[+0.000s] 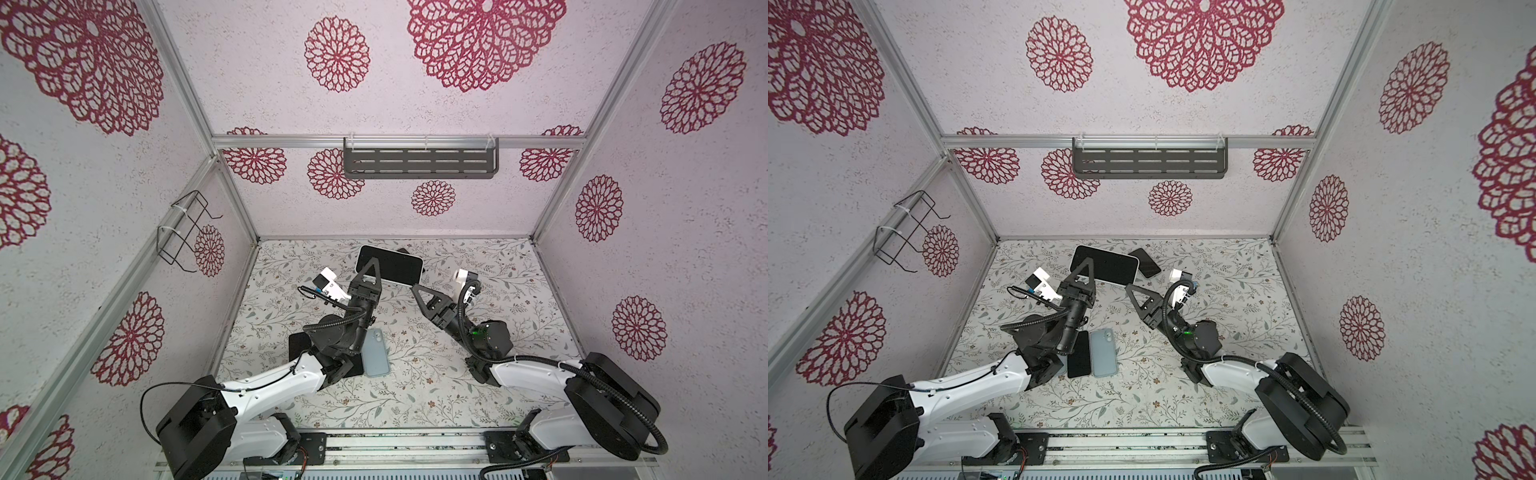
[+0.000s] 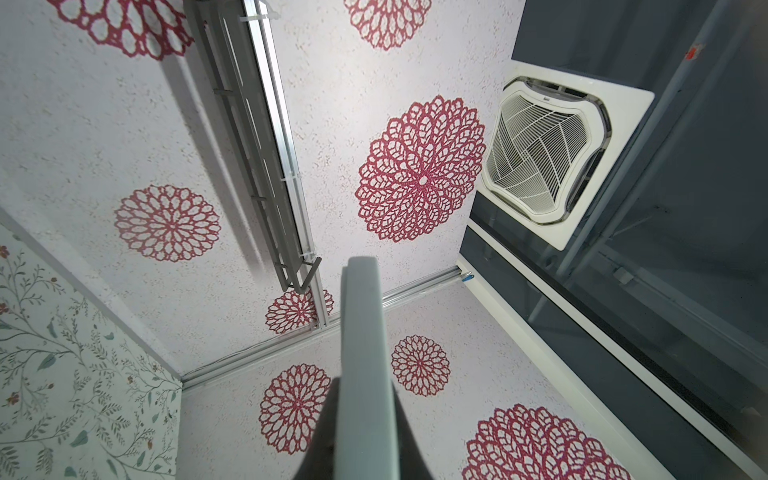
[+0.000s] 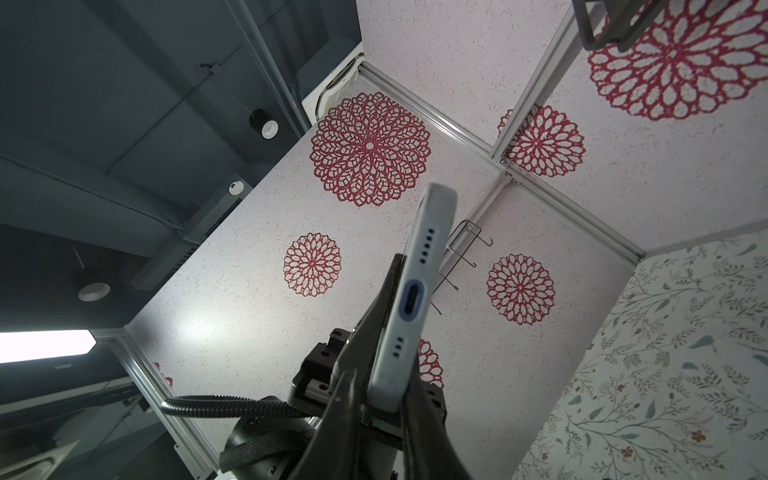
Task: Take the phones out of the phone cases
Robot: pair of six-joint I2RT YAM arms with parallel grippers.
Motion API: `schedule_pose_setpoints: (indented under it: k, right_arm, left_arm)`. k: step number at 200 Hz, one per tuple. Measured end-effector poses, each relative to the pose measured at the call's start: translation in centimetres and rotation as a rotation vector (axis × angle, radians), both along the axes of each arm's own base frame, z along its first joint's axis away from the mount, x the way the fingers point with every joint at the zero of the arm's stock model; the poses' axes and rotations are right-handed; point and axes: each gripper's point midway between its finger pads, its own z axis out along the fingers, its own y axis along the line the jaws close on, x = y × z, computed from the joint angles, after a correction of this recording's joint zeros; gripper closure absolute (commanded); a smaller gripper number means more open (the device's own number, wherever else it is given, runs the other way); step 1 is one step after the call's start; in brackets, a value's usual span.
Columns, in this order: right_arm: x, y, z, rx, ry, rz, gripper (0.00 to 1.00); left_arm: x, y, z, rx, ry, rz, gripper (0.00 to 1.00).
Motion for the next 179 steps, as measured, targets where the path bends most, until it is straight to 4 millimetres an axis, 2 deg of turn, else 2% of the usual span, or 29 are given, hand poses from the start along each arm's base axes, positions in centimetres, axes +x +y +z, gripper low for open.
schedule_pose_setpoints:
  k: [10, 82, 145, 179]
  right_arm:
    - [0.0, 0.0, 0.0, -0.001, -0.005, -0.003, 1.00]
    - [0.1, -0.3, 0.1, -0.022, -0.042, -0.012, 1.00]
    - [-1.4, -1.1, 1.7, -0.131, -0.355, -0.098, 1.00]
    - [-1.6, -1.3, 2.5, -0.170, -0.475, -0.111, 1.00]
  left_arm:
    - [0.0, 0.0, 0.0, -0.003, -0.001, 0.000, 1.00]
    - [0.6, -0.4, -0.2, -0.045, 0.068, -0.047, 1.00]
    - [1.1, -2.6, 0.4, -0.157, 0.183, -0.244, 1.00]
    - [1.2, -3.0, 0.8, -0.234, 0.199, -0.302, 1.00]
